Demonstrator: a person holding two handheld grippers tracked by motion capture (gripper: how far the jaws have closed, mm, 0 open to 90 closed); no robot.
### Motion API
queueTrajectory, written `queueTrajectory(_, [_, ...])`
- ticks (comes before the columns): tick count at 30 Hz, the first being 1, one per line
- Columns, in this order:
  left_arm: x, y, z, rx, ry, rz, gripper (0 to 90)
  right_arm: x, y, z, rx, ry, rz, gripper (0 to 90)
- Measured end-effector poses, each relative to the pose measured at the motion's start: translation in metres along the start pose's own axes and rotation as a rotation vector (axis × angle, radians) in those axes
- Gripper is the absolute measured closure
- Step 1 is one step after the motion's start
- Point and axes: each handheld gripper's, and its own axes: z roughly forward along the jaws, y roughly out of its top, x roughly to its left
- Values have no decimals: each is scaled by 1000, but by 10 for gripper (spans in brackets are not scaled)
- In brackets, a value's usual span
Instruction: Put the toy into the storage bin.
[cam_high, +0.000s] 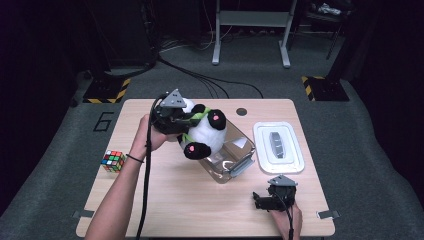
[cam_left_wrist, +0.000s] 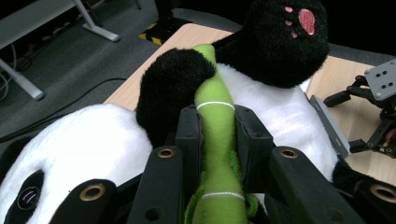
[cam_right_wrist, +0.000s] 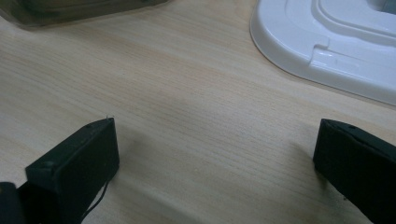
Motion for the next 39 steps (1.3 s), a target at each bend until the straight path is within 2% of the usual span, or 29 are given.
queueTrajectory(5, [-2,11,13,1,-33,38,739,0,0,0,0,0,0,0])
queueTrajectory(10, [-4,18,25,-3,-74,54,739,0,0,0,-1,-1,0,0])
queueTrajectory(22, [-11,18,56,48,-162,99,736,0,0,0,-2,-2,-1,0])
queueTrajectory(23, [-11,18,59,59,-160,102,736,0,0,0,-2,-2,-1,0])
queueTrajectory(32, [-13,15,78,84,-208,79,735,0,0,0,-2,-2,0,0])
queueTrajectory(39, [-11,15,83,92,-209,68,733,0,0,0,-2,-2,0,0])
